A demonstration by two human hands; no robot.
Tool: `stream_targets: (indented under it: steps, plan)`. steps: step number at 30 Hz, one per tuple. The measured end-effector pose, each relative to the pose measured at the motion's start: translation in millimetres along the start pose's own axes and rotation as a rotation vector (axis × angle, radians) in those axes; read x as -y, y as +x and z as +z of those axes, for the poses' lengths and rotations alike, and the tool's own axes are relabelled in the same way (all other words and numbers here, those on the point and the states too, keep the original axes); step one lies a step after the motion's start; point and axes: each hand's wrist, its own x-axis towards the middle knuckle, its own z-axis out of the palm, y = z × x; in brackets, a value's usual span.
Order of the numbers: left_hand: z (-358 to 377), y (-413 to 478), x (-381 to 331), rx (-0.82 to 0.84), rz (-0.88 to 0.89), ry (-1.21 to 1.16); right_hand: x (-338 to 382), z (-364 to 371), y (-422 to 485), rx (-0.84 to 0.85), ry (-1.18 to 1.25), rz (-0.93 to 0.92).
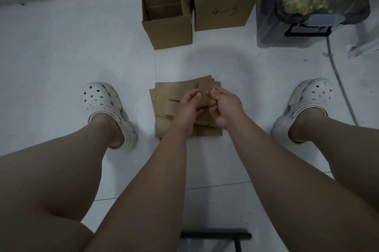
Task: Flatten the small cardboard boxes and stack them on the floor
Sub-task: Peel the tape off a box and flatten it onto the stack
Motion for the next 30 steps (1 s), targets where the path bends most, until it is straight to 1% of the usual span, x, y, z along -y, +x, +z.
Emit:
stream_targets:
  steps: [3, 4, 6, 9, 11, 15, 19, 21, 23, 26, 30]
  plan:
    - [0, -1, 0, -0.001, -0.003, -0.023, -3, -1, 3, -0.058, -0.112, -0.025]
    - [-1, -1, 1, -0.003, -0.003, -0.033, -3, -2, 3, -0.076, -0.097, -0.010]
    - [-1, -1, 0, -0.009, -0.005, -0.047, -2, -4, 2, -0.092, 0.011, 0.072]
    - [1, 0, 0, -0.011, -0.009, -0.060, 1, -8, -2, -0.035, 0.172, 0.155]
    - [1, 0, 0, -0.012, -0.014, -0.075, 3, -9, -3, 0.030, 0.294, 0.163]
    - [0, -2, 0, 0.009, -0.010, -0.085, 5, -5, 2, 0.072, 0.402, 0.142]
    - [0, -2, -1, 0.028, -0.009, -0.069, 7, 4, -1, 0.135, 0.442, 0.066]
    - [0, -2, -1, 0.022, -0.009, -0.071, 7, 5, -3, 0.143, 0.439, 0.052]
    - [0, -3, -1, 0.004, -0.008, -0.071, 7, 6, -6, 0.109, 0.360, 0.031]
    - [0, -4, -1, -0.006, -0.004, -0.060, 5, 4, -5, 0.024, 0.185, 0.003]
    - [1, -3, -1, -0.032, -0.009, -0.051, 2, -2, 3, -0.064, 0.065, -0.006]
